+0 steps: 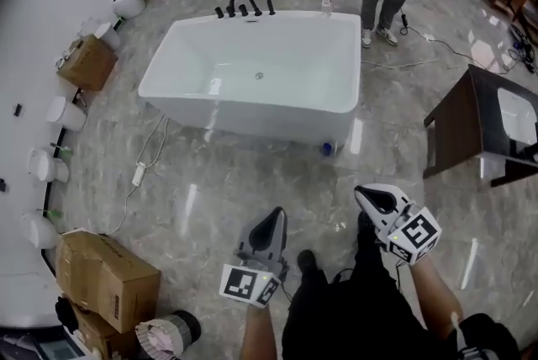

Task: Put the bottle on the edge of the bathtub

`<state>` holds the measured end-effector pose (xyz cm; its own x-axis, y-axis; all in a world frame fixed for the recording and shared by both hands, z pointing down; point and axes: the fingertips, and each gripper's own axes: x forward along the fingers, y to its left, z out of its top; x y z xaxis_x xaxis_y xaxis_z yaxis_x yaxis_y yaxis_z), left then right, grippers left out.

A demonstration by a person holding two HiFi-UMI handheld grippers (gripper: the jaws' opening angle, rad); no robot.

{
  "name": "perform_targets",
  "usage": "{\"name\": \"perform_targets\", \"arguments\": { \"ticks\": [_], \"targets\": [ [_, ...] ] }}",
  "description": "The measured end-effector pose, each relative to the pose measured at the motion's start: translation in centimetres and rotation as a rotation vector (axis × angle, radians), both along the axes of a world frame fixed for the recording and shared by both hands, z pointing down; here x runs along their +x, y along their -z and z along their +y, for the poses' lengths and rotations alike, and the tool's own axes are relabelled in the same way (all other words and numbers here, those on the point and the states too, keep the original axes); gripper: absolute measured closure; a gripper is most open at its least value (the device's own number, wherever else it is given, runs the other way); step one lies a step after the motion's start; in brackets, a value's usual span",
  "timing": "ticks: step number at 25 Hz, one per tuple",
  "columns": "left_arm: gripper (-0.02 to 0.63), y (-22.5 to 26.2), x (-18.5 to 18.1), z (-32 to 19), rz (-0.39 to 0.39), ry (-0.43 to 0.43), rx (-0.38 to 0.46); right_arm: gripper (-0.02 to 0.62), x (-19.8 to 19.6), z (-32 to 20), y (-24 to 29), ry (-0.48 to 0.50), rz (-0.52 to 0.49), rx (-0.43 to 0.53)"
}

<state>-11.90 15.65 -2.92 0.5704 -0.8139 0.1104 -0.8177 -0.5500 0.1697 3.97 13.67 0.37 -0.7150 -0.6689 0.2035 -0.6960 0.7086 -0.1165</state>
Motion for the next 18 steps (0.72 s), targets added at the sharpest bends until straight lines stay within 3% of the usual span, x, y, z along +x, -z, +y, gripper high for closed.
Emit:
{"name": "perform_targets", "arguments": {
  "ticks": [7,18],
  "targets": [
    [0.594,-0.2,-4.2,3.3,0.002,-0.145,0.005,0.583,-3.9,5.9,1.2,-0.139,-0.030,0.020],
    [0.594,1.4,-3.1,6.9,0.059,-0.242,0.044,0.583,-4.3,11.9,3.4,-0.227,-0.023,0.059]
  ]
}}
